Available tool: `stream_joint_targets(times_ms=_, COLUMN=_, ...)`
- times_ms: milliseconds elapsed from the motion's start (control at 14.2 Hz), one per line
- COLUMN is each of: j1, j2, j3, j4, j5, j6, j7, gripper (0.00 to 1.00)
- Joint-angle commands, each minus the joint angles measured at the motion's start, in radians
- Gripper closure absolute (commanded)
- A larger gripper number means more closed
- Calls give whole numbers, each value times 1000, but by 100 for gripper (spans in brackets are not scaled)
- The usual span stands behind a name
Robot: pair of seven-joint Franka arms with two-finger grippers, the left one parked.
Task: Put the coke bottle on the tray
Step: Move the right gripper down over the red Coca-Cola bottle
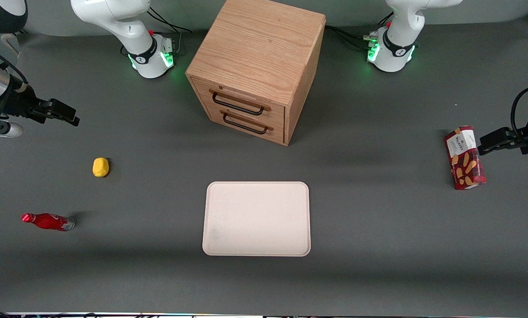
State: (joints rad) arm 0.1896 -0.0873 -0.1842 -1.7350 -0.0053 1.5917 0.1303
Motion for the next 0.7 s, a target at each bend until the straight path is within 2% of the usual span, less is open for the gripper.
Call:
stream_joint_targets(times_ms=0, j1=-4, j2=105, j3=-73, j4=126, j5=-12, j6=-12, j7=-170, gripper=0)
stream_joint_targets(times_ms=352, j1=-7, j2=289, j3=-181, j4=281, j5=1, j6=2, j7=-388, gripper=0)
stream_joint_targets(times_ms=563, j1=-13, j2=388, j3=-268, j4=327, j5=54, j6=72, j7=-550, gripper=0)
stream_joint_targets(times_ms=634, j1=-18, j2=420, j3=-305, j4=339, j5=94, j6=80, j7=-599, gripper=0)
